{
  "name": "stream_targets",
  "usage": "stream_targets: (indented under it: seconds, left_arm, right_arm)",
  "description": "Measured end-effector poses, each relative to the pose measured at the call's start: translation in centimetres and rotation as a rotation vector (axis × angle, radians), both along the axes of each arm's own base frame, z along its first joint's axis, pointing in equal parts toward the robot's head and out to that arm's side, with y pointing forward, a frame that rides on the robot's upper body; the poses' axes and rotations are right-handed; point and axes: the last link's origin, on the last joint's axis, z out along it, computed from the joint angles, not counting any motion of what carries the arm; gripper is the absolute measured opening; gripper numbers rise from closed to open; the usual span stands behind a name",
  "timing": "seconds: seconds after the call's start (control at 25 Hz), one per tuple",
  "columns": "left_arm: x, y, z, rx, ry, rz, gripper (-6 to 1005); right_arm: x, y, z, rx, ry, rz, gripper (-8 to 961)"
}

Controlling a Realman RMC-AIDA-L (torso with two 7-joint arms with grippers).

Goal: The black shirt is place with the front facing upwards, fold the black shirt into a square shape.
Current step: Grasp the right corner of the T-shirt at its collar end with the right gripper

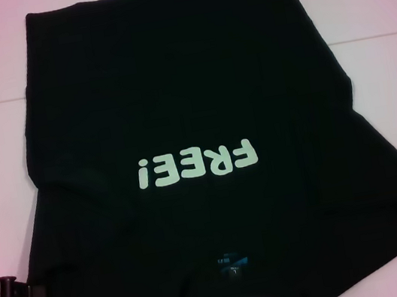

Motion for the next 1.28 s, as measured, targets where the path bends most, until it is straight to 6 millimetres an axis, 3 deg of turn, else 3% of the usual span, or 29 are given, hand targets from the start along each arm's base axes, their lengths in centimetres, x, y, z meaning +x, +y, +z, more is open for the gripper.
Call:
stream_targets:
  seconds: [1.28]
  left_arm:
    - [0.0,0.0,0.0,-0.001,0.000,0.000,-2]
  right_arm:
    - [-1.6,-0.1,-1.9,-0.071,0.040,0.034,867]
